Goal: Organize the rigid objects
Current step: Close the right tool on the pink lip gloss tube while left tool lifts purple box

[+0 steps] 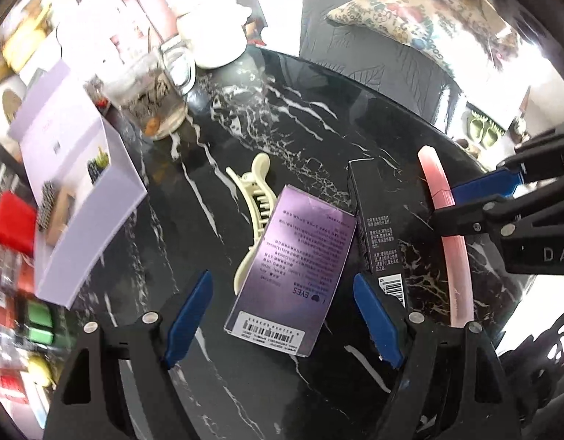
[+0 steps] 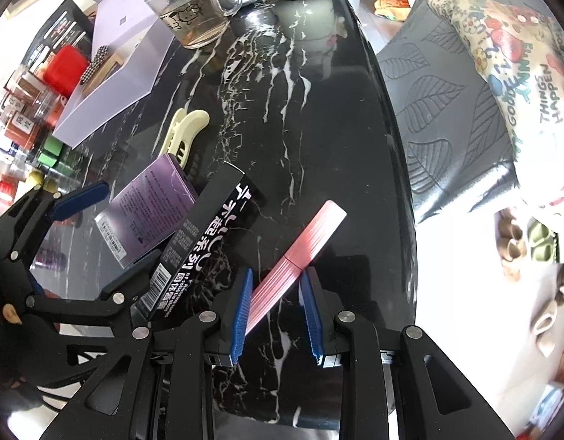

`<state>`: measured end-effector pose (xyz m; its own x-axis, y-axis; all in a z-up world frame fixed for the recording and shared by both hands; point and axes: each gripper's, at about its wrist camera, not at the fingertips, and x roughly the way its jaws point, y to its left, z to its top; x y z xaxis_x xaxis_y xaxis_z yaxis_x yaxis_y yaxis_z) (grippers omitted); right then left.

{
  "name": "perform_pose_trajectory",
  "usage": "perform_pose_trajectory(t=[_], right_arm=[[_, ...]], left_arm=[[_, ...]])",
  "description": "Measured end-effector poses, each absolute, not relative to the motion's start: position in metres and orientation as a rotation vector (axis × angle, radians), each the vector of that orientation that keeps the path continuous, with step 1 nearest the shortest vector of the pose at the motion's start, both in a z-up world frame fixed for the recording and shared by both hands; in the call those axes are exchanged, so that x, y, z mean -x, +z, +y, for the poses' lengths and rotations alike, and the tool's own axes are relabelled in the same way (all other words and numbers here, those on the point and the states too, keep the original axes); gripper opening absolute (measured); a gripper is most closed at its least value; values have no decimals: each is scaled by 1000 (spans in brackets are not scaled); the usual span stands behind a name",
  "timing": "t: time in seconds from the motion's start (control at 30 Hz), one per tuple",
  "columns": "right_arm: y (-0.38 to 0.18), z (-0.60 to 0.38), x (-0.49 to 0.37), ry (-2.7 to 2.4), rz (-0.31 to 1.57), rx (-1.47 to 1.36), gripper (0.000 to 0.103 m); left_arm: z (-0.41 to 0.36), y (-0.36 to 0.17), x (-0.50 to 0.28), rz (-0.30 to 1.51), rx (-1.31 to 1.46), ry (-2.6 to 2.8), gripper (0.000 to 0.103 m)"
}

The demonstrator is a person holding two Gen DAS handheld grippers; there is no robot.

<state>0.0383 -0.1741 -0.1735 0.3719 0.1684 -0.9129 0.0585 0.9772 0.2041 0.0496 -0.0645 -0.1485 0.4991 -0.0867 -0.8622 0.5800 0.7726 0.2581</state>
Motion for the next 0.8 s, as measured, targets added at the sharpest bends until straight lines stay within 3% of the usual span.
perform_pose_trajectory(t=[0.13,0.3,0.67,0.8], right_arm=[[-174,-174,-38,76,1190,-220,28],[-174,-177,-38,80,1190,-235,28],[-174,-179,-38,88,1194,-246,28],[-174,-180,-39,89,1196,-244,28]], left_arm=[[-70,-148,-44,914,-630,-472,78],[-75,-149,-43,892,-656,-532,53],[-72,-149,-60,968,-582,-545,53],[-72,-159,-67,1047,-545,-575,60]])
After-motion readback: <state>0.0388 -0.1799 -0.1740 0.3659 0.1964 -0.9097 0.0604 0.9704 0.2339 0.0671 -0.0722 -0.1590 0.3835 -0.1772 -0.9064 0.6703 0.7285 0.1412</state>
